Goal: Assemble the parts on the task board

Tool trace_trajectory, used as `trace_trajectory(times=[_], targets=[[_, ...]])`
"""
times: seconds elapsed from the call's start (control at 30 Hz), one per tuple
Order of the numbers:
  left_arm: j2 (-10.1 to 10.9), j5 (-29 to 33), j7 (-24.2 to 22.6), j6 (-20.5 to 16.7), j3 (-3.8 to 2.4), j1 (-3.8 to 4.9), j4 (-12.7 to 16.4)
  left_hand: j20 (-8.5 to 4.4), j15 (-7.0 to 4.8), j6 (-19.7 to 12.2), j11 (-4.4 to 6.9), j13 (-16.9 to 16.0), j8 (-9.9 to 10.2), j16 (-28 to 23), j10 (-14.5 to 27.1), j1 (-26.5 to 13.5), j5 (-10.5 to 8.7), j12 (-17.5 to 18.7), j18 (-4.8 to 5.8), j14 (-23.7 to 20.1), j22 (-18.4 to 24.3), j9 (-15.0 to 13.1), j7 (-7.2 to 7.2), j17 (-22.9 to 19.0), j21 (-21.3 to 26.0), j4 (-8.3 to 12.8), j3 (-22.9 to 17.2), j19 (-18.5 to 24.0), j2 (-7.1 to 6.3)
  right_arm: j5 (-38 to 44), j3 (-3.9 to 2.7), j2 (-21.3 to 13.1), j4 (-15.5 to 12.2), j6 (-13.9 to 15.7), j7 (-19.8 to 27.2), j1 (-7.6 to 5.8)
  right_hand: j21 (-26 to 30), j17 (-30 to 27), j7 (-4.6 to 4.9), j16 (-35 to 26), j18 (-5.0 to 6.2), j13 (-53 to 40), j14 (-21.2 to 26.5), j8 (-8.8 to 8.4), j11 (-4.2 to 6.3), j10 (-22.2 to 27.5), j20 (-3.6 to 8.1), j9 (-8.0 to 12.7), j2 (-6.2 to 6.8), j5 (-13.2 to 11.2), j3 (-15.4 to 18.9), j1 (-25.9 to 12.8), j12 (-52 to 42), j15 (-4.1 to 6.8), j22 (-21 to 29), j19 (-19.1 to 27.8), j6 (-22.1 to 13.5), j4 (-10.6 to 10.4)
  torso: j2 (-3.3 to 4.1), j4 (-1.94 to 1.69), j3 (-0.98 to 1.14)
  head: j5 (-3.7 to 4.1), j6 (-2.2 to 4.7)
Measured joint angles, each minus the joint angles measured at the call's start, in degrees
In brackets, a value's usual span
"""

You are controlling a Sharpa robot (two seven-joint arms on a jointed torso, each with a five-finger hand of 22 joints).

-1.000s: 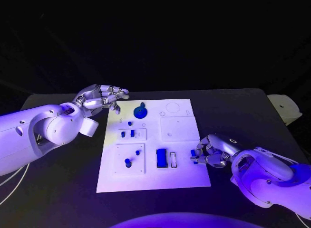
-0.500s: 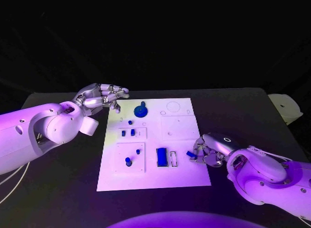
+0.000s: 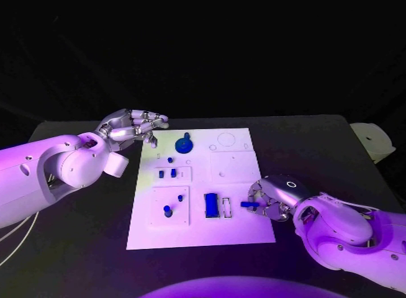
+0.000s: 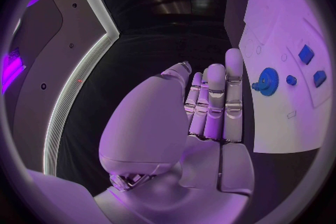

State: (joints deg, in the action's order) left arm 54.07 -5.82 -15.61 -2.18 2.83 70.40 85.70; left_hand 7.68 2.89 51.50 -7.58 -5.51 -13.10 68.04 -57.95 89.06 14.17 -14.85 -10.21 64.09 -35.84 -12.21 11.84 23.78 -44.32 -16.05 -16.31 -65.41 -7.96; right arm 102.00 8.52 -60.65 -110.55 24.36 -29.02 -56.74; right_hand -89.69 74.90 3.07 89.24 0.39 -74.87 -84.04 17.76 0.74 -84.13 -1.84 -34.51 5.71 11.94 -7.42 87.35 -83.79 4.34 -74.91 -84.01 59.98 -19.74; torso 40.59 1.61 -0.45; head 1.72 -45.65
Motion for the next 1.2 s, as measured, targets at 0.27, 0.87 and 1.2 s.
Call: trace_trajectory(times=[0.27,0.87,1.2], targets=[[-0.05,-0.02,0.05,0.01,0.0,0.0,-0.03,0.0,0.0,0.0,0.0,0.0,0.0,0.0,0.0,0.0,0.0,0.0,0.0,0.0,0.0,0.0,0.0,0.0,0.0,0.0,0.0,0.0,0.0,-0.52,0.19,-0.47,-1.41,1.4,-0.64,-0.19,0.0,0.05,0.29,0.0,0.0,-0.07,0.0,0.43,0.48,-0.13,0.0,-0.83,1.41,1.81,-10.97,-5.37,0.04,0.01,0.0,0.0,-0.72,-1.38,-0.03,-0.01,0.0,-0.12,0.02],[-0.14,-0.04,0.09,0.05,0.0,-0.01,-0.02,0.0,0.0,0.0,0.0,0.0,0.02,0.0,0.0,0.0,0.0,0.03,0.0,0.0,0.0,-0.01,0.0,0.01,0.0,0.0,0.0,0.0,0.0,-11.52,0.07,2.59,-2.58,6.29,-1.16,-1.22,0.0,0.04,0.55,0.0,0.0,-0.07,0.01,2.63,0.48,-0.12,-0.01,-0.9,4.68,2.01,-20.23,-11.89,0.04,-0.01,-0.04,0.0,-1.18,3.03,0.05,-0.05,-0.05,-0.1,-0.18],[-0.14,-0.07,0.16,0.15,0.0,-0.01,0.02,0.0,0.0,0.0,0.0,0.0,0.02,0.0,0.0,0.0,0.0,0.03,0.0,0.0,-0.01,-0.01,0.0,0.01,0.0,0.0,0.0,0.0,0.0,-18.01,0.09,4.75,-1.12,5.07,-1.25,-1.15,0.0,0.03,0.45,0.23,0.0,-0.07,0.01,3.56,0.47,-0.12,-0.01,-4.98,5.01,5.83,-19.74,-18.16,0.04,-0.01,-0.03,0.0,-1.07,3.23,0.05,0.01,0.01,-0.25,-0.39]])
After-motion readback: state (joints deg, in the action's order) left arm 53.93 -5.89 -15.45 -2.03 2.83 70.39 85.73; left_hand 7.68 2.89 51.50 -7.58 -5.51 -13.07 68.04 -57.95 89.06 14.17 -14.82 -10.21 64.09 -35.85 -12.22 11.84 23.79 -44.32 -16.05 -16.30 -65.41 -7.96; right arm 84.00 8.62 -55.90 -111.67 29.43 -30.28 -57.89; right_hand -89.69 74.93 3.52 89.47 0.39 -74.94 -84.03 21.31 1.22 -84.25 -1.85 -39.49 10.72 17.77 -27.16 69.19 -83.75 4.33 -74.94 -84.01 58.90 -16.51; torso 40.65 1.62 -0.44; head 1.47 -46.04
